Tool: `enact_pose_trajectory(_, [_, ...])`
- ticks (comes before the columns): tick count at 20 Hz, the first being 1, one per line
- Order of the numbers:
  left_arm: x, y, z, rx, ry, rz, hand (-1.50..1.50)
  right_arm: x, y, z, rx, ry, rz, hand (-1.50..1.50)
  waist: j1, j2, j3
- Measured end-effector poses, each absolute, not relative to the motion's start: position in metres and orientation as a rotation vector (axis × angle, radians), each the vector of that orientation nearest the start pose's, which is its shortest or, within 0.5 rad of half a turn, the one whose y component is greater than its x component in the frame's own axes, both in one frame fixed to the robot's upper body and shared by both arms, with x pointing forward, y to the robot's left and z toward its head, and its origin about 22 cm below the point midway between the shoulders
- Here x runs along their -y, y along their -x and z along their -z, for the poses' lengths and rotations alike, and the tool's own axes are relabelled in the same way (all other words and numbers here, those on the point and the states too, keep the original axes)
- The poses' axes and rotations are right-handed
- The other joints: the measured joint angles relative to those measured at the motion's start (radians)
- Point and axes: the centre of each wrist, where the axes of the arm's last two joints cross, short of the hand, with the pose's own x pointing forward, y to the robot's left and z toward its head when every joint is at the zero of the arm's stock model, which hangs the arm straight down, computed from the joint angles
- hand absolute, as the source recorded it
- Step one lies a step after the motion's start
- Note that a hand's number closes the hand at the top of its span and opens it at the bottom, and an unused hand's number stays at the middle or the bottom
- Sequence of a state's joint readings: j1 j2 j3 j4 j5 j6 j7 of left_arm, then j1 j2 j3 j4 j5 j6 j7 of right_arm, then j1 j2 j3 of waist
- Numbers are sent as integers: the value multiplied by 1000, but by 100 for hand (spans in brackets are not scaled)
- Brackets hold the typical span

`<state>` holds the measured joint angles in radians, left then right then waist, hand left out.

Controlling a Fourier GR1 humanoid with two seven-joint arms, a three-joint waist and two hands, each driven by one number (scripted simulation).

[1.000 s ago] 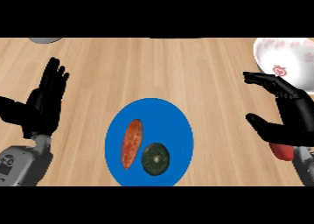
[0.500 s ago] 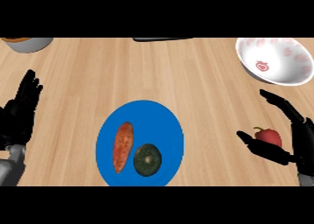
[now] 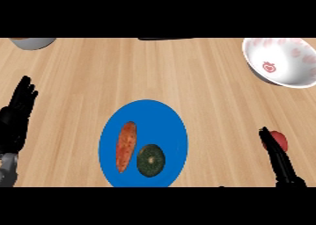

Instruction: Pick the squash from the plate and place it in the bowl

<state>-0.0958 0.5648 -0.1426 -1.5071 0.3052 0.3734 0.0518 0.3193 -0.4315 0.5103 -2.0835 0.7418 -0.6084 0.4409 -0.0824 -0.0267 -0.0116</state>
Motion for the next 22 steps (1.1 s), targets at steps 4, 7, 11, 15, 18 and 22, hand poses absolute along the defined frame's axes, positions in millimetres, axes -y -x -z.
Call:
enact_pose_trajectory(4, [-321,-261,-53,1535,-375,35,0,186,-117,-83,1565,890,-383,-150,29,10,1])
enact_pose_trajectory(7, [-318,-265,-57,1546,-363,48,0,172,-112,-104,1522,929,-409,-150,48,17,1])
enact_pose_trajectory(11, [-311,-269,-61,1567,-343,64,0,155,-108,-120,1389,943,-527,-150,74,25,1])
enact_pose_trajectory(15, [-304,-274,-61,1578,-331,77,0,134,-113,-129,1271,927,-634,-150,93,32,3])
enact_pose_trajectory(18, [-301,-276,-64,1587,-325,88,0,117,-122,-131,1217,885,-699,-150,104,34,5])
enact_pose_trajectory(22, [-300,-278,-63,1587,-319,92,0,103,-137,-131,1181,811,-756,-150,110,36,6])
